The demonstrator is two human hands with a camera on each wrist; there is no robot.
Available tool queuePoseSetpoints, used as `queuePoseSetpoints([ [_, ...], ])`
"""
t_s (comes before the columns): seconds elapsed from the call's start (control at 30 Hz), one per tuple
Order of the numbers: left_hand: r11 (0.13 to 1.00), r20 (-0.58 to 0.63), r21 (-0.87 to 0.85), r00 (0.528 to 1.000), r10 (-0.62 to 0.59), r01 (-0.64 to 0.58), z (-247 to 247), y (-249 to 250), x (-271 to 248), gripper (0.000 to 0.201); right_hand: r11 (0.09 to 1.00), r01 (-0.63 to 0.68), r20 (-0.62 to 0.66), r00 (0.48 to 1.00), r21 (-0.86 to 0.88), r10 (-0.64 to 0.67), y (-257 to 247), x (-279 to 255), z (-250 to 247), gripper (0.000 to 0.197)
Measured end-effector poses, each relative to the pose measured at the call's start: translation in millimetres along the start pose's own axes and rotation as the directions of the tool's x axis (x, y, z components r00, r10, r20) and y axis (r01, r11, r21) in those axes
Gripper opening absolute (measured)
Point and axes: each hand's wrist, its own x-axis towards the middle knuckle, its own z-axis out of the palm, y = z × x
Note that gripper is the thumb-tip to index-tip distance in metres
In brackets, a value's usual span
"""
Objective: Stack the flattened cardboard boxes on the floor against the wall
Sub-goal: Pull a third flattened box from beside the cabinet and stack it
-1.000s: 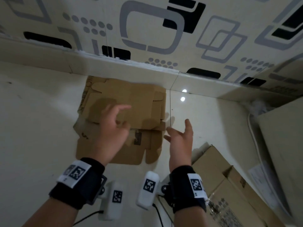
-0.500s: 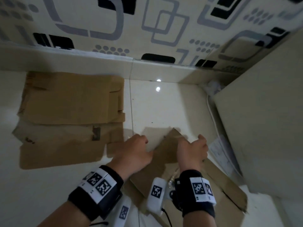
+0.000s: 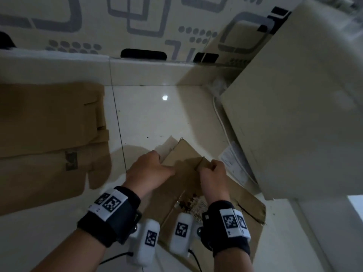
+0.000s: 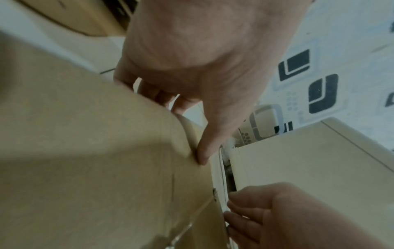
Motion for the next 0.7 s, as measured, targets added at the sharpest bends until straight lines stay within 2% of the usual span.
queuePoseSetpoints([
  [0.13,0.991,0.051,-0.130,0.998,-0.029,0.035,7.4,3.8,5.6,0.036,0.999,0.018,0.016,1.000,0.027,-0.019,6.1,1.5,-4.8,0.066],
  [0.27,0.981,0.145,-0.187,0.989,-0.029,0.056,16.1,-0.6,16.2,0.078,0.997,0.016,0.036,0.999,0.072,-0.019,10.9,3.6,-7.0,0.069],
  [0.33,0.982,0.176,-0.179,0.984,-0.022,0.054,16.0,0.4,17.0,0.090,0.993,0.013,0.031,0.999,0.121,-0.017,13.0,5.3,-9.1,0.069],
  [0.43,0.971,0.182,-0.239,0.983,0.022,0.022,10.3,3.3,14.3,0.081,0.987,0.033,-0.023,0.999,0.159,-0.029,15.5,9.1,-15.6,0.067],
  [0.53,0.944,0.181,-0.330,0.981,0.063,0.000,-6.8,5.7,8.2,0.033,0.990,0.043,-0.160,0.987,0.137,-0.021,17.6,13.4,-23.6,0.064],
  [0.57,0.934,0.171,-0.357,0.983,0.068,-0.002,-13.8,5.6,7.0,0.025,0.992,0.035,-0.205,0.979,0.121,-0.010,18.5,15.3,-25.7,0.064],
  [0.7,0.885,0.073,-0.465,0.997,0.004,0.031,-50.3,-2.0,6.1,0.031,0.991,-0.025,-0.300,0.952,0.130,0.063,22.7,19.0,-34.7,0.069],
])
